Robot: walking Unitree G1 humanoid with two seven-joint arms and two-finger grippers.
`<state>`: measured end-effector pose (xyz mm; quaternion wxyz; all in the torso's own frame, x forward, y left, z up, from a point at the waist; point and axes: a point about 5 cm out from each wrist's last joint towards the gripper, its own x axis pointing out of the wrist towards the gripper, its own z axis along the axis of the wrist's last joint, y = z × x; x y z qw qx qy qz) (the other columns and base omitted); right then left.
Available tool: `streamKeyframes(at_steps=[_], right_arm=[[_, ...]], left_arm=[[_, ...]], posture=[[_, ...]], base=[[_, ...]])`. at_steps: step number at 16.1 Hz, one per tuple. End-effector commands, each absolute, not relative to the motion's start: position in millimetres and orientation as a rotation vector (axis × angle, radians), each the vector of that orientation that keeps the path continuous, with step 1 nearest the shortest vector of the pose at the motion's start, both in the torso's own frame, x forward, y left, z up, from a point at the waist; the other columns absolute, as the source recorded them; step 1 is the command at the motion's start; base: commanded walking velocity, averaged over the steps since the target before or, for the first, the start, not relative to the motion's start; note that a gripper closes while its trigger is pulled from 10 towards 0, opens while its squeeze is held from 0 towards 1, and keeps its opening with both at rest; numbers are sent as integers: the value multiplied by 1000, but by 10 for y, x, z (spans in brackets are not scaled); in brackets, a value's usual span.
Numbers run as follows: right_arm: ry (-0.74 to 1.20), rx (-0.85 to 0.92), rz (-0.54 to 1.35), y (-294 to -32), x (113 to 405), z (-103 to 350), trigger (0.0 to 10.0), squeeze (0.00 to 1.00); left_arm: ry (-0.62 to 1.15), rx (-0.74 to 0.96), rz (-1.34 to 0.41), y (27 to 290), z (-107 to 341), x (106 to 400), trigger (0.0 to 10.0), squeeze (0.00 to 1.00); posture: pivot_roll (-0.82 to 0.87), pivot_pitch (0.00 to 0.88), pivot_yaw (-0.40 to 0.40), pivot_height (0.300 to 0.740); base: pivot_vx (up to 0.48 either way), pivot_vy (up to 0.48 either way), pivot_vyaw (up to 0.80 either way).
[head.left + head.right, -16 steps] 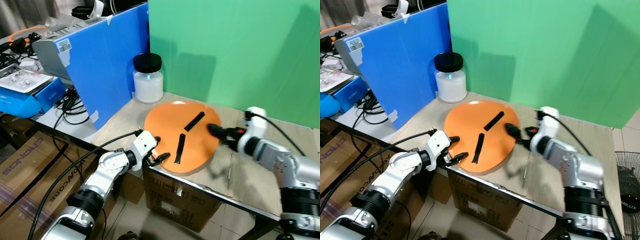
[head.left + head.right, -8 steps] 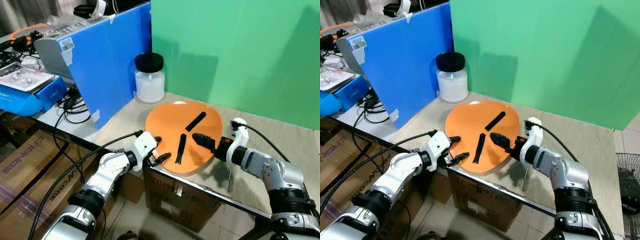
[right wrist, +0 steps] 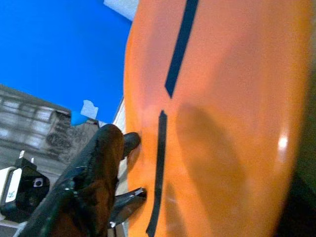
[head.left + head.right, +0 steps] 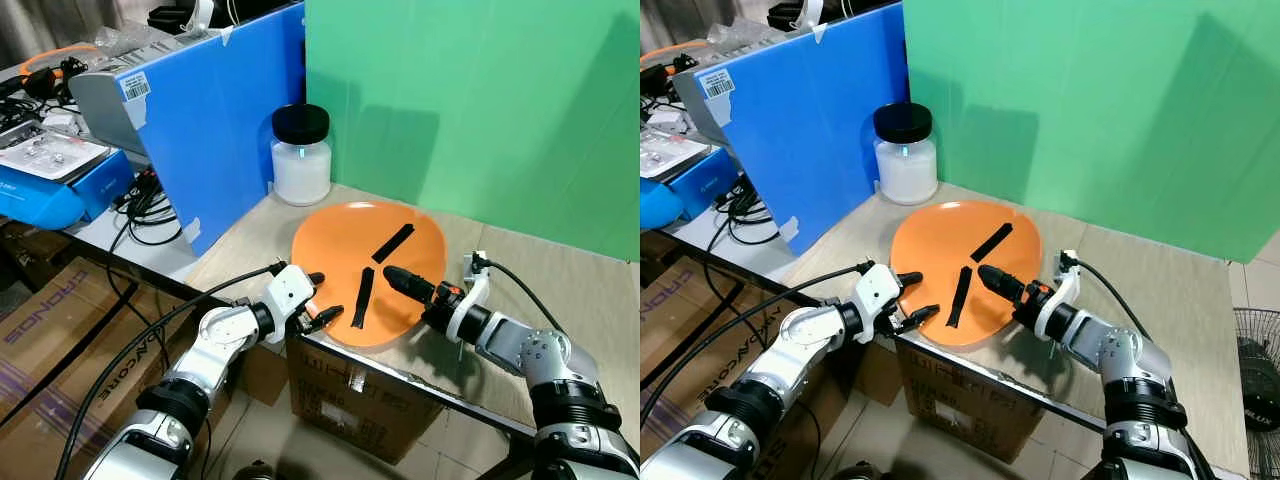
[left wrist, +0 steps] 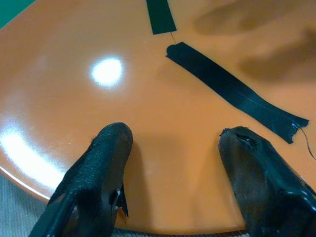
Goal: Setting the table
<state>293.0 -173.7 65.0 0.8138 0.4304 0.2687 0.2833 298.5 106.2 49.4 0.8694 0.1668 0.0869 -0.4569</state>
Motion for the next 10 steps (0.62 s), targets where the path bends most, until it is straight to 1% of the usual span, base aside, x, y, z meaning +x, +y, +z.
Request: streamKeyframes(at_steps=[1,10], right_arm=[[539,940,635,-1723,2958,699,0,0],[522,927,656,-1738,2979,734,0,0]], left_arm=[[315,390,-964,1170,276,2882,10000,0],[311,403,-968,1179,276,2882,10000,0]], posture=[[64,0,8,740],[65,0,11,740]], base=[[0,0,0],[0,0,0]])
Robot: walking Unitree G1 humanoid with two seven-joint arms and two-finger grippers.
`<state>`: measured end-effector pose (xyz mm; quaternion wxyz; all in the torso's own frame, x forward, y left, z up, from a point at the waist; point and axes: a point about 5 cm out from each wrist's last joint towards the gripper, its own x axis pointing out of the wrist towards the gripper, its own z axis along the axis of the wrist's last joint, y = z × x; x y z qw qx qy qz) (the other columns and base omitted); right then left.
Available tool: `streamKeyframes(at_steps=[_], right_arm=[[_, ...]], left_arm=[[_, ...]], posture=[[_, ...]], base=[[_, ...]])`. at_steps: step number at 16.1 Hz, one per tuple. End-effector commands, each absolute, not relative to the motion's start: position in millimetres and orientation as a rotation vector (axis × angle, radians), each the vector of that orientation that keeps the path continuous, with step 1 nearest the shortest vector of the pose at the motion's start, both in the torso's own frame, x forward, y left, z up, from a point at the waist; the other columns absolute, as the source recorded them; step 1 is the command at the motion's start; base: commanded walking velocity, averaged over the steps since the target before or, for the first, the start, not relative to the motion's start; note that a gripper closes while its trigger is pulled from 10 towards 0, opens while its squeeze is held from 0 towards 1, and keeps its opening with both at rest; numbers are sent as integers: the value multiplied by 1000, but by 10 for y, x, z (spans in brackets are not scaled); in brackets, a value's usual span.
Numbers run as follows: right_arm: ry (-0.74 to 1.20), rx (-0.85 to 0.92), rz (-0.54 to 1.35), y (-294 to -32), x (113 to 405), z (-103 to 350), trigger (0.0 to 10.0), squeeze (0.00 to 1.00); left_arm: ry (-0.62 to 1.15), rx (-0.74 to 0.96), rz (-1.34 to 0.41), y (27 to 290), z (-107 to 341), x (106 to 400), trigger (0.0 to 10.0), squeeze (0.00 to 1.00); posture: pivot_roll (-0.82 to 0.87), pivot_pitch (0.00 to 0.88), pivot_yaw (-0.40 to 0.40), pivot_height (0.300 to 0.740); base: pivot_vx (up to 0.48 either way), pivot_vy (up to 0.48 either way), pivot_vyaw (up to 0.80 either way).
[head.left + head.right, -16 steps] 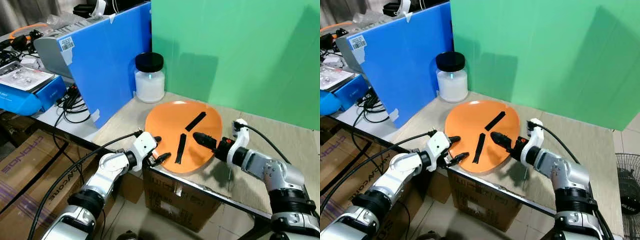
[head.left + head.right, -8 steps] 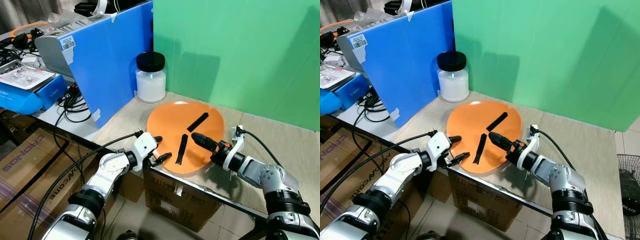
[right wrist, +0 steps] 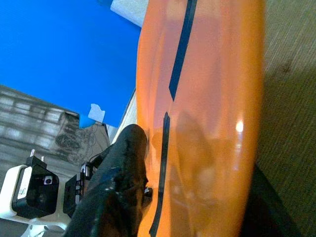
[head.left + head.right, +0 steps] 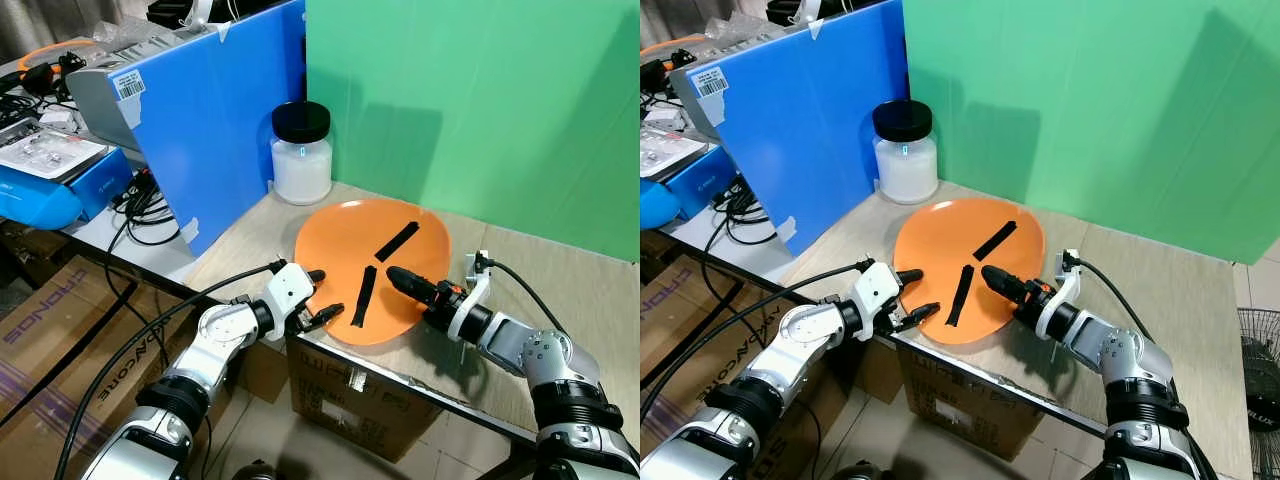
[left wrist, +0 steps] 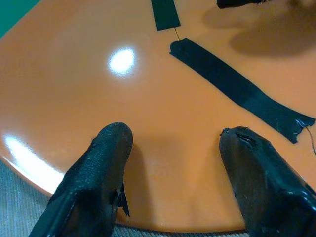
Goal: Setting the table
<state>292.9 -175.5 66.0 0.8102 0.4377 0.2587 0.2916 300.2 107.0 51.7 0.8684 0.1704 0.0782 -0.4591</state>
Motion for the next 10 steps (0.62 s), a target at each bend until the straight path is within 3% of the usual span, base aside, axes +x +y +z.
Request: streamKeyframes(at_steps=[1,10], right_arm=[[523,925,655,-1742,2978,731,0,0],[510,928,656,-1768,2989,792,0,0]], left_arm=[[310,404,-968,1180,279,2884,10000,0],[241,454,-975,1172,396,2936,10000,0]], posture=[[65,0,11,740],[68,0,8,740]], base=[[0,0,0],[0,0,0]])
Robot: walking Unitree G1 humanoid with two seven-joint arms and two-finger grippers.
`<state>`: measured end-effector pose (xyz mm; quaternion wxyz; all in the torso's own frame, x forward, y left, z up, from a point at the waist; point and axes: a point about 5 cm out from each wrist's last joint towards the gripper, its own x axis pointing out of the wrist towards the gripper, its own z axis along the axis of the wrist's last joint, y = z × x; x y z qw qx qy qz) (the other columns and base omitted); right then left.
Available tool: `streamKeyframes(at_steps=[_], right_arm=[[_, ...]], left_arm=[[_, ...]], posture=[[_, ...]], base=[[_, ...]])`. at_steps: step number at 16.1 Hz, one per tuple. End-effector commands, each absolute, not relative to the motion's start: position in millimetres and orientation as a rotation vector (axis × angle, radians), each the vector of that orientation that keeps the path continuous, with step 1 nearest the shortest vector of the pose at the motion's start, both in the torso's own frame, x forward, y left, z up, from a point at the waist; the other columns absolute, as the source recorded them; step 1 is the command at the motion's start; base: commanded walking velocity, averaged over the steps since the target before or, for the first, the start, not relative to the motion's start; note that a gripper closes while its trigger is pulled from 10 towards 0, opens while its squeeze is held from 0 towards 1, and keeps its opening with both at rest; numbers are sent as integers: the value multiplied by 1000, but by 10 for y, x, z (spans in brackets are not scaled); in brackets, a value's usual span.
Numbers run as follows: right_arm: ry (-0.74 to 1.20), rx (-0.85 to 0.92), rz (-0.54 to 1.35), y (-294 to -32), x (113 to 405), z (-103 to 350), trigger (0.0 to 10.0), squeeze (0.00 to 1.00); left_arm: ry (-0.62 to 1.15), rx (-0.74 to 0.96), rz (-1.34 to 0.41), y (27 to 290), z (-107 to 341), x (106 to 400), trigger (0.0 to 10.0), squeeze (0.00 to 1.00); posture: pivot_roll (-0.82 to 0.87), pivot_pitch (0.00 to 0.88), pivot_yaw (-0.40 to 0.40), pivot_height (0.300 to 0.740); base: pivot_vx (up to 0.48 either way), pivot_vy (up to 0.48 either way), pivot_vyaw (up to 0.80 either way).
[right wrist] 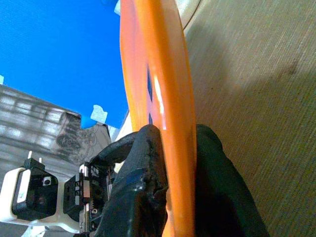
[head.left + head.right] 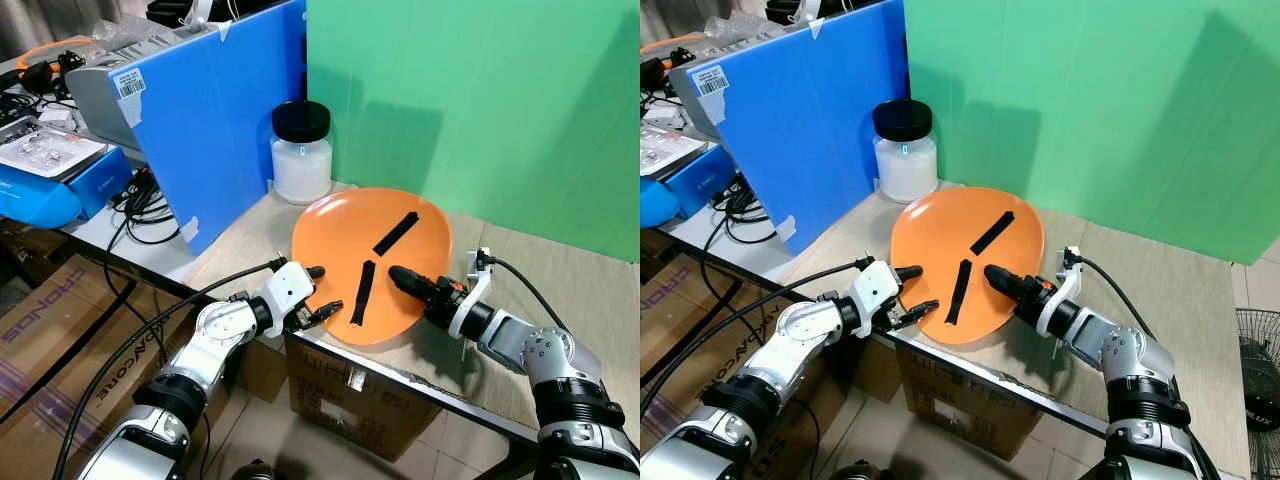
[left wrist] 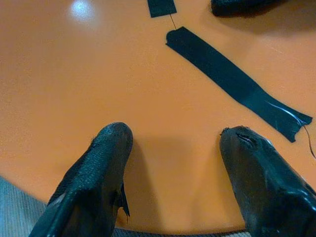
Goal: Setting the table
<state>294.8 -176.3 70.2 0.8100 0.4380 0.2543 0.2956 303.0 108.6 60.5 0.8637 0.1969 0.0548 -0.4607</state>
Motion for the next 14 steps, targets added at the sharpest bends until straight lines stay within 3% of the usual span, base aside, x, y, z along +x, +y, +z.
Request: streamKeyframes(at_steps=[1,2,3,4,8,9,10,11,12,14], right_arm=[[496,923,649,-1782,2991,814,0,0],[468,918,638,-1806,2999,863,0,0],[435,924,642,-1822,3001,939,0,0],[402,937,646,-1838,3002,1019,0,0],[242,900,618,-1928,2965,1392,0,0],[216,881,603,-1949,2952,1463,0,0],[165,817,578,-1987,2898,1624,0,0],[89,687,572,-1993,2749,1868,4353,0],[62,590,568,-1957,2638,1963,10000,0],[-14,520,480,-1925,2517,2054,10000,0]], left_arm=[[194,454,-959,1179,485,2970,10000,0],[126,401,-935,1182,640,3014,10000,0],[63,305,-929,1187,822,3035,10000,796],[-12,245,-924,1179,1015,3032,10000,1000],[-244,153,-801,1219,1637,2938,10000,1000],[-259,144,-778,1242,1709,2917,10000,282],[-281,140,-730,1288,1830,2865,10000,0],[-216,202,-653,1355,1825,2810,10000,0],[-171,272,-604,1400,1769,2769,10000,0],[-156,252,-546,1423,1778,2681,10000,0]], posture=[[68,0,9,740],[69,0,11,740],[67,0,14,740],[66,0,18,740],[61,0,30,740],[64,0,28,740],[68,0,26,740],[76,0,29,740],[78,0,29,740],[80,0,30,740]], base=[[0,0,0],[0,0,0],[0,0,0],[0,0,0],[0,0,0],[0,0,0],[0,0,0],[0,0,0],[0,0,0],[0,0,0]])
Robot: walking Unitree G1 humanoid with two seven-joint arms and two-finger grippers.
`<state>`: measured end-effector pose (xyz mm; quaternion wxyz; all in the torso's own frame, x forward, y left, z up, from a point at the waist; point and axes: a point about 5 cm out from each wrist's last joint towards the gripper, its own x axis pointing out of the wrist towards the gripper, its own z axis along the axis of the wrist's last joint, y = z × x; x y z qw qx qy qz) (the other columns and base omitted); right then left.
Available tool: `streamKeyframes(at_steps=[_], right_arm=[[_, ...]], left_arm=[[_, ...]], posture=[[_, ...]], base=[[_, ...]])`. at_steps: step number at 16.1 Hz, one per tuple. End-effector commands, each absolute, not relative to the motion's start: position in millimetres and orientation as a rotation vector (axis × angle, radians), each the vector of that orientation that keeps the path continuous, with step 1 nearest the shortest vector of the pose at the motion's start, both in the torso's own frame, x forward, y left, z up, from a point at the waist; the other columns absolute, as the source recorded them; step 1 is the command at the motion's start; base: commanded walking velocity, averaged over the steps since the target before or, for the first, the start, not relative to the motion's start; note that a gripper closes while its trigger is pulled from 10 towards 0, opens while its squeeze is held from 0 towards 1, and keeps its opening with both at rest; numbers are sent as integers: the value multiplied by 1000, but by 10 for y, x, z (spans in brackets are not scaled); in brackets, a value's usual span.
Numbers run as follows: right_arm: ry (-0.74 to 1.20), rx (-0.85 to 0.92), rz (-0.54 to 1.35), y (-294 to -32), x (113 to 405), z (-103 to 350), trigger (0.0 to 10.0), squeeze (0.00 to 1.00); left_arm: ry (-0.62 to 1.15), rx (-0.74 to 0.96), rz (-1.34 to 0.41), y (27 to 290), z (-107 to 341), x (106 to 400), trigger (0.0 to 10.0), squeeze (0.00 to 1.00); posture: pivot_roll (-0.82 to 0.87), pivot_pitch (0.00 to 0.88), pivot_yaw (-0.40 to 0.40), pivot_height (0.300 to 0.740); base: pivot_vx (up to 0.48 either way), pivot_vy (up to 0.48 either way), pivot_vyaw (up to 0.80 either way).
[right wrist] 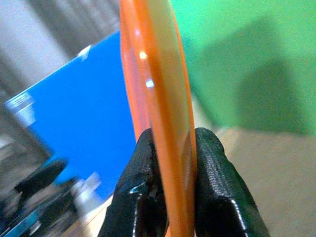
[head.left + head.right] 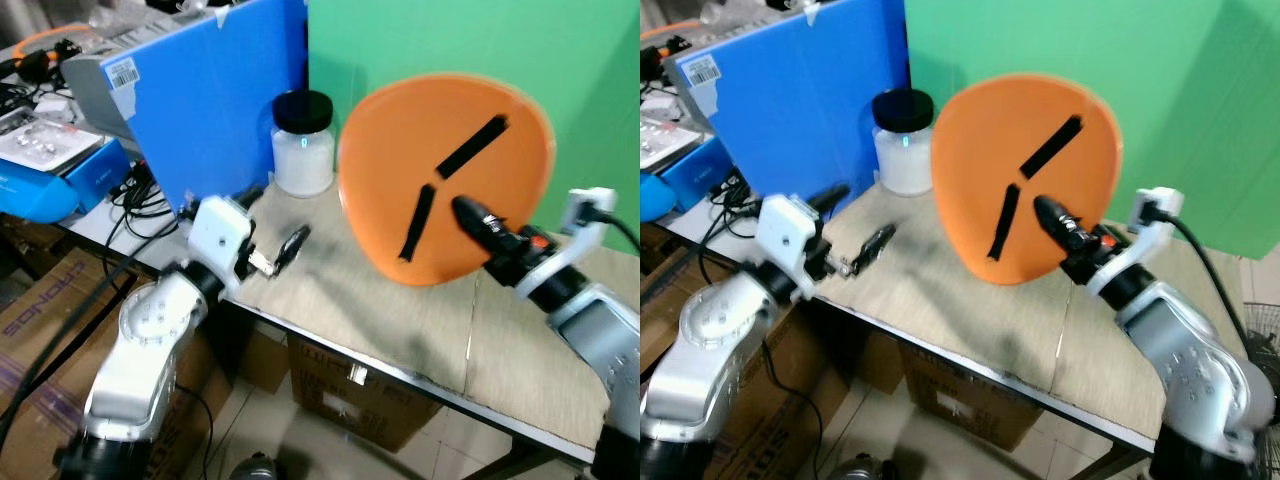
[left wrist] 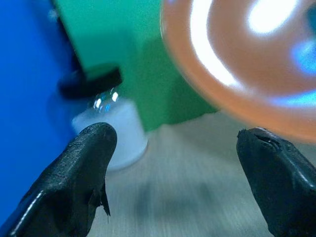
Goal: Setting the table
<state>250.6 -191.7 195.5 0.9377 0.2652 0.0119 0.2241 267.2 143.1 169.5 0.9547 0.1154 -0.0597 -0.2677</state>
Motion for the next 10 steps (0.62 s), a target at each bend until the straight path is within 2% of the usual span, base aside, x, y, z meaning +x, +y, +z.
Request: streamKeyframes(at_steps=[1,4,6,10], right_arm=[[-71,487,382,-1855,2409,2090,10000,0],[-129,339,196,-1779,2310,2084,10000,0],[-164,246,58,-1822,2273,2101,10000,0],[-182,95,-34,-1894,2309,2094,10000,0]], left_arm=[[-142,214,-501,1403,1804,2610,10000,0],[-150,172,-386,1357,1847,2588,10000,0],[-120,247,-365,1320,1818,2618,10000,0],[-103,259,-292,1370,1810,2657,10000,0]], posture=[[78,0,33,740],[74,0,38,740],[75,0,37,740],[71,0,37,740]], base=[[0,0,0],[0,0,-800],[0,0,-800],[0,0,-800]])
